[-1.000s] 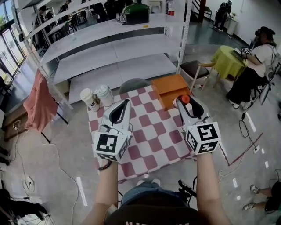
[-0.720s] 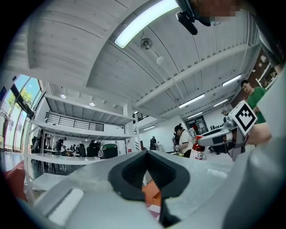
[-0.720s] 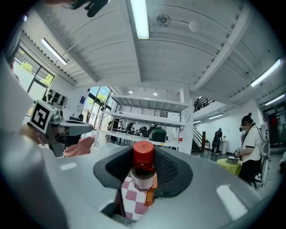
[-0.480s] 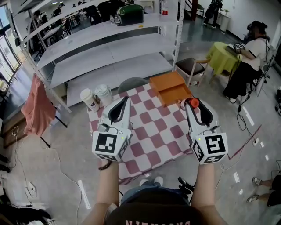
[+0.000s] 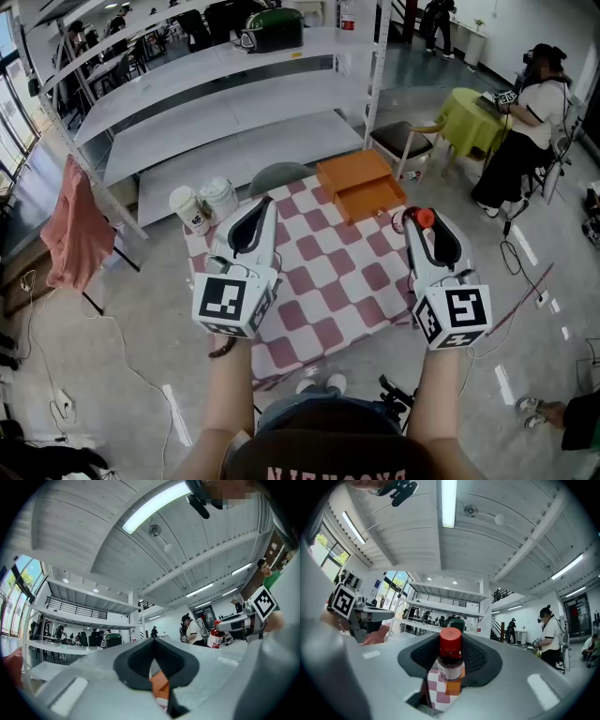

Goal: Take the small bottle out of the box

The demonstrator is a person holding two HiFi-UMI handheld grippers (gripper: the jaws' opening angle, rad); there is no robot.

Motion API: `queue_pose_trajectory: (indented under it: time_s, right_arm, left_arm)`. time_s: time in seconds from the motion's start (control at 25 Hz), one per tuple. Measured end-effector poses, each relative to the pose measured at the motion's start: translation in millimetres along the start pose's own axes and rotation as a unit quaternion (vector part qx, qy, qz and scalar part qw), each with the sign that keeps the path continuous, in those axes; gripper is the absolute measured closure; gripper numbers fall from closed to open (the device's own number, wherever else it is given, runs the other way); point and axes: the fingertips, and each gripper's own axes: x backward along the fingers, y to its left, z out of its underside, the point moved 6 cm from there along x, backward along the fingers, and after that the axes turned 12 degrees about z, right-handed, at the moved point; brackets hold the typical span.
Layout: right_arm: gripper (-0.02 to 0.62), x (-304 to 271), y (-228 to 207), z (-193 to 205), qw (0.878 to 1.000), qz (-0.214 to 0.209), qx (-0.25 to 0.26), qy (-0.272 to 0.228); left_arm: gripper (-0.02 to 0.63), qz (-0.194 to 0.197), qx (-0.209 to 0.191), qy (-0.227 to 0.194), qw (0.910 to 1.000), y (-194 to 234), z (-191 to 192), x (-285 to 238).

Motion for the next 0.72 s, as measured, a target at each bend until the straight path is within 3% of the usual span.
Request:
queue_pose_trajectory:
  time_s: [0.72]
  right_arm:
    - [0.456, -7.1, 4.5, -7.5, 1.0, 0.002, 0.006, -0.007]
  left_arm:
    - [0.606, 0.006, -0.001, -0.007, 1.0, 7.3, -3.3, -1.8]
